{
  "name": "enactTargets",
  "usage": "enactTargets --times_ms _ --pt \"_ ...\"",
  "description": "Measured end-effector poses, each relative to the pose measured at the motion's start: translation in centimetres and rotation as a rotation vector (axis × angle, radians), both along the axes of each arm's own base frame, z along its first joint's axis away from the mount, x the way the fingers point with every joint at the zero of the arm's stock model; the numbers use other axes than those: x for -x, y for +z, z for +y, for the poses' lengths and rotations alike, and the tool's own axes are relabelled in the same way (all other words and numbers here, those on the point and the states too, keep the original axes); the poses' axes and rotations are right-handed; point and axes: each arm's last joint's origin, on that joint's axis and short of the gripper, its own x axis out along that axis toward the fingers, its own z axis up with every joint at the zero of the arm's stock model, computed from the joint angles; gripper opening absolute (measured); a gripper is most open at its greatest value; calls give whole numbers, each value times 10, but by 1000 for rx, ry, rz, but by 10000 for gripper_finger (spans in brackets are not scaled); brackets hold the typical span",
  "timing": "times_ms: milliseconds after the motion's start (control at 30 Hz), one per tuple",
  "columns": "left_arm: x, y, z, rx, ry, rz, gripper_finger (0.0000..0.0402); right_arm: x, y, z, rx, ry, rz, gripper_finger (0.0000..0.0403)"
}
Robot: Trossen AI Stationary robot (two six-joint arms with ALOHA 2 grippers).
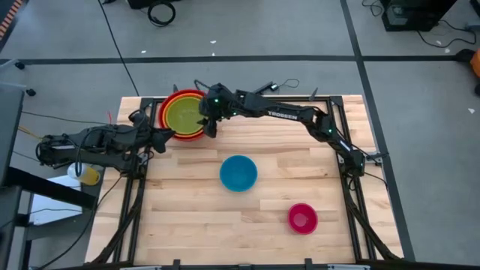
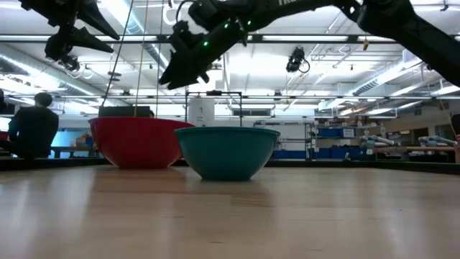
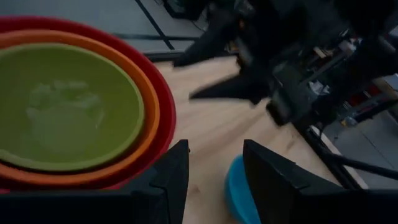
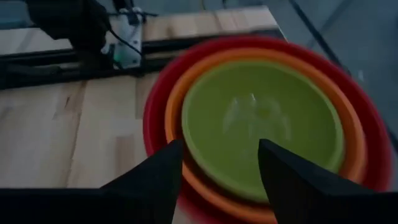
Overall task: Nest bowls inside each other
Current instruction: Stack the blue bowl into the green bowl
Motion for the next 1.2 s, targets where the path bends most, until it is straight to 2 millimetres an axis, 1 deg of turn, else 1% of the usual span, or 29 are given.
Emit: enactTargets --times_ms 100,167,267,333,467,600,667,767,867,933,1033,1133,1200 --pt "-1 -2 -1 8 -34 22 152 12 16 3 -96 -87 20 212" --pt "-3 -7 -1 -1 -54 51 152 20 23 5 -211 -169 39 210" --pt "-10 -18 -2 -1 -66 81 152 31 24 11 -366 -220 124 209" --pt "-15 -28 -3 10 -83 92 152 37 20 20 -403 -236 214 209" --pt "-29 -47 -7 43 -126 110 152 49 5 46 -383 -299 445 208" --pt "-37 -65 -14 77 -150 169 152 50 -22 70 -386 -322 571 208" --pt "-39 -70 -17 82 -167 190 153 51 -33 81 -409 -293 622 208" --pt "-42 -73 -21 88 -202 213 153 53 -50 95 -405 -270 675 208" --pt "-42 -73 -24 99 -239 217 153 57 -71 107 -290 -322 740 208" --pt "-41 -73 -27 103 -257 214 153 60 -81 112 -225 -347 766 207" --pt "-41 -73 -31 102 -284 215 153 65 -95 117 -201 -356 803 202" --pt "-40 -73 -33 100 -305 216 153 67 -103 120 -217 -361 813 187" --pt "-40 -73 -35 100 -315 216 153 66 -102 123 -235 -341 810 161"
